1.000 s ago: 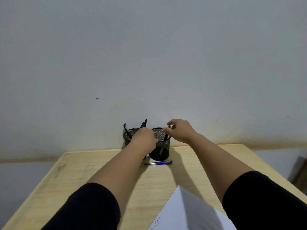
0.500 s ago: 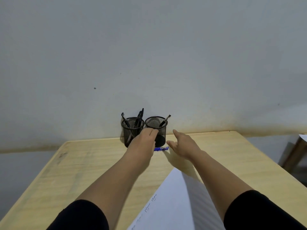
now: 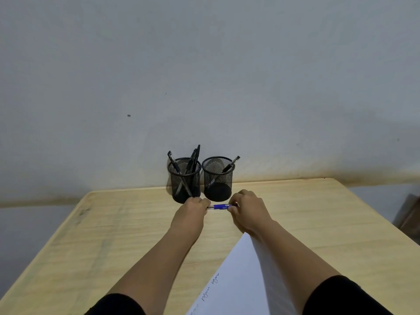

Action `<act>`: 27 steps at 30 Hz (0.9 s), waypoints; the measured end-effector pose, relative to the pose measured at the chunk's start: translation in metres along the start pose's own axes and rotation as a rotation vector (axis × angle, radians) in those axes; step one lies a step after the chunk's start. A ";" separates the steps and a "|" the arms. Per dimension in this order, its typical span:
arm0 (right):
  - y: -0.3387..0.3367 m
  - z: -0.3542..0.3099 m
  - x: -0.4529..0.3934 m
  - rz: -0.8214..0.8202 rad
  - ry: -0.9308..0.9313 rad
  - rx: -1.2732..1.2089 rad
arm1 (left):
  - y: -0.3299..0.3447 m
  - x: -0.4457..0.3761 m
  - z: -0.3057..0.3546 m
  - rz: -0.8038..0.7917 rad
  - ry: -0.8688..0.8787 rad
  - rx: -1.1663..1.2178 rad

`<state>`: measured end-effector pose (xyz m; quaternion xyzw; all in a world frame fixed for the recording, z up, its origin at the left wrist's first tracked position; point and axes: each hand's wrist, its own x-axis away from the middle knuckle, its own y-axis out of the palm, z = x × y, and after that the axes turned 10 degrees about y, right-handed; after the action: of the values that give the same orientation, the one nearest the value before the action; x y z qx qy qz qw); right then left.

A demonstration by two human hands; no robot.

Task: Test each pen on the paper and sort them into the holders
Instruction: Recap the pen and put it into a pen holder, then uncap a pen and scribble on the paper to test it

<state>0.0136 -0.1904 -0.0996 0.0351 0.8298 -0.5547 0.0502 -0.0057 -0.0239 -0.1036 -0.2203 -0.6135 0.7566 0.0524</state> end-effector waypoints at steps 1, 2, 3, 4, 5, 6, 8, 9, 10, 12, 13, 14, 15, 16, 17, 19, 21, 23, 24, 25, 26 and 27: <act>0.000 0.000 0.000 0.006 0.001 -0.024 | 0.000 0.000 0.000 0.004 -0.007 0.007; 0.000 0.000 0.001 -0.004 0.005 -0.062 | -0.001 0.000 0.000 0.011 -0.016 0.023; -0.002 -0.001 0.001 -0.019 0.011 -0.132 | -0.001 0.000 0.000 0.023 -0.030 0.048; -0.006 -0.002 0.003 -0.040 0.034 -0.247 | -0.003 0.002 0.000 0.054 -0.046 0.087; -0.012 -0.004 0.006 -0.063 0.070 -0.411 | -0.005 0.003 0.001 0.098 -0.070 0.146; -0.019 -0.006 0.010 -0.100 0.111 -0.608 | -0.008 0.004 0.002 0.151 -0.100 0.229; -0.032 -0.012 0.018 -0.185 0.158 -0.992 | -0.016 0.008 0.007 0.240 -0.170 0.455; -0.037 -0.016 0.021 -0.219 0.170 -1.116 | -0.021 0.010 0.012 0.262 -0.205 0.580; -0.042 -0.019 0.025 -0.247 0.177 -1.191 | -0.027 0.014 0.019 0.279 -0.231 0.701; -0.052 -0.028 0.034 -0.272 0.157 -1.265 | -0.036 0.021 0.032 0.304 -0.263 0.885; -0.058 -0.032 0.039 -0.261 0.137 -1.278 | -0.041 0.025 0.038 0.311 -0.273 0.931; -0.063 -0.035 0.044 -0.240 0.114 -1.267 | -0.049 0.028 0.044 0.324 -0.277 0.955; -0.068 -0.039 0.049 -0.227 0.091 -1.245 | -0.058 0.031 0.048 0.352 -0.274 0.964; -0.072 -0.041 0.055 -0.225 0.063 -1.202 | -0.068 0.033 0.051 0.395 -0.249 0.949; -0.076 -0.044 0.061 -0.240 0.036 -1.150 | -0.079 0.035 0.052 0.438 -0.204 0.900; -0.083 -0.048 0.074 -0.292 -0.027 -1.043 | -0.099 0.042 0.055 0.470 -0.087 0.766; -0.088 -0.054 0.089 -0.342 -0.092 -0.997 | -0.112 0.053 0.059 0.429 -0.013 0.706; -0.092 -0.059 0.104 -0.359 -0.100 -0.989 | -0.117 0.066 0.060 0.397 0.006 0.682; -0.093 -0.061 0.110 -0.372 -0.081 -0.990 | -0.118 0.073 0.059 0.398 0.003 0.659; -0.096 -0.062 0.116 -0.395 -0.056 -0.979 | -0.119 0.080 0.058 0.408 -0.007 0.636; -0.100 -0.063 0.121 -0.426 -0.034 -0.939 | -0.121 0.086 0.056 0.423 -0.025 0.621; -0.106 -0.063 0.126 -0.462 -0.022 -0.873 | -0.123 0.093 0.054 0.444 -0.049 0.618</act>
<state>-0.1260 -0.1721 0.0059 -0.1799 0.9703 -0.1523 -0.0553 -0.1342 -0.0105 -0.0032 -0.3036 -0.2948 0.9038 -0.0637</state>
